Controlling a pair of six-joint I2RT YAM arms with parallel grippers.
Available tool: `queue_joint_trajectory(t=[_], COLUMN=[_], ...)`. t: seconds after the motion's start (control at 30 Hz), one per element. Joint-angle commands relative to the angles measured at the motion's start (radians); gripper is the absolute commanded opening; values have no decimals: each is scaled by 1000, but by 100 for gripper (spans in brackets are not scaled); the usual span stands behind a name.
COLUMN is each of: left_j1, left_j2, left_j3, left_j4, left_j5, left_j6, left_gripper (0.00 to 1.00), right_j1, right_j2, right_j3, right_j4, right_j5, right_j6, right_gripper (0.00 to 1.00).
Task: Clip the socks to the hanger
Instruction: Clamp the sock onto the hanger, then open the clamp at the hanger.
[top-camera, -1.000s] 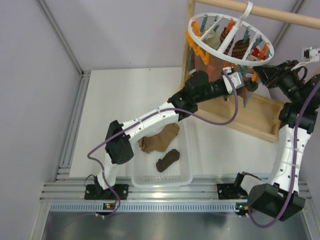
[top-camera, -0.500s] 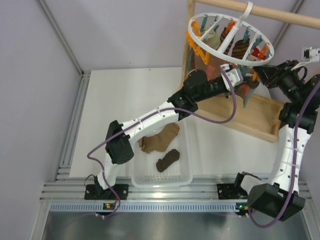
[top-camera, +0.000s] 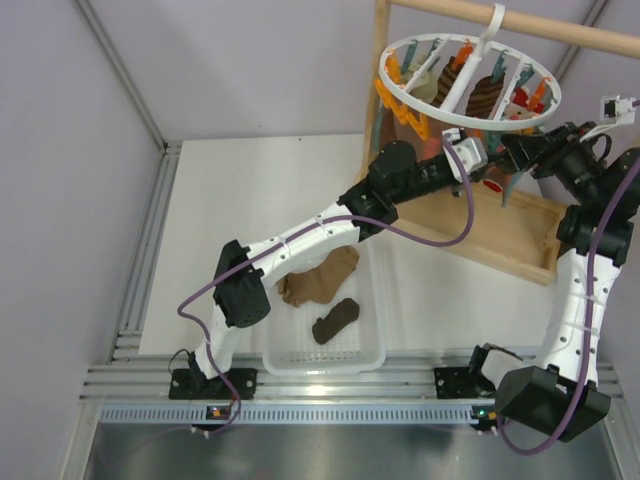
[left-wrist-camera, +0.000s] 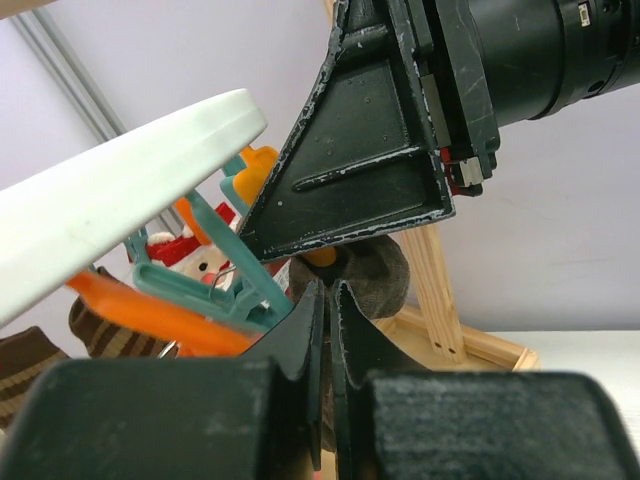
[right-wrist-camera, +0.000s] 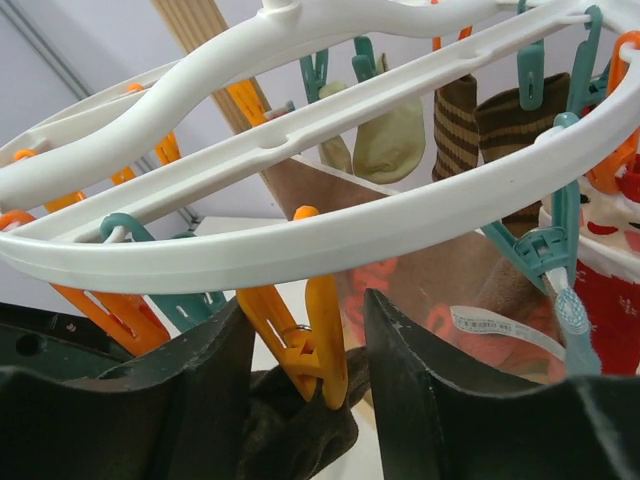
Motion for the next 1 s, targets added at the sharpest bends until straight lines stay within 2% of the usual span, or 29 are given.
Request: queue_joint_trajectory(t=[0.0, 0.1, 0.2, 0.23, 0.37, 0.53, 0.67, 0.83, 0.97], left_j1=[-1, -3, -4, -4, -4, -3, -3, -1, -1], left_j2=[1, -1, -19, -25, -73, -169, -233, -276, -271], left_j3=[32, 20, -6, -14, -99, -230, -346, -403, -405], left_j4=[77, 84, 95, 95, 101, 107, 124, 188, 268], left_j5=[9, 1, -11, -8, -16, -22, -51, -123, -148], left_j6=[-5, -5, -22, -26, -45, -109, -216, -243, -244], left_gripper=[0, 0, 19, 29, 40, 41, 43, 52, 55], right_j1=[7, 7, 4, 3, -10, -34, -60, -83, -93], right_j2=[-3, -5, -8, -6, -11, -28, -49, -89, -124], right_j3=[12, 19, 26, 26, 33, 36, 41, 52, 65], right_j4=[14, 5, -24, -25, -54, -81, -110, -156, -197], right_j5=[-1, 1, 8, 10, 11, -1, -36, -73, -59], right_j6=[1, -4, -13, -16, -33, -51, -71, -111, -131], right_gripper=[48, 53, 54, 54, 54, 55, 57, 65, 71])
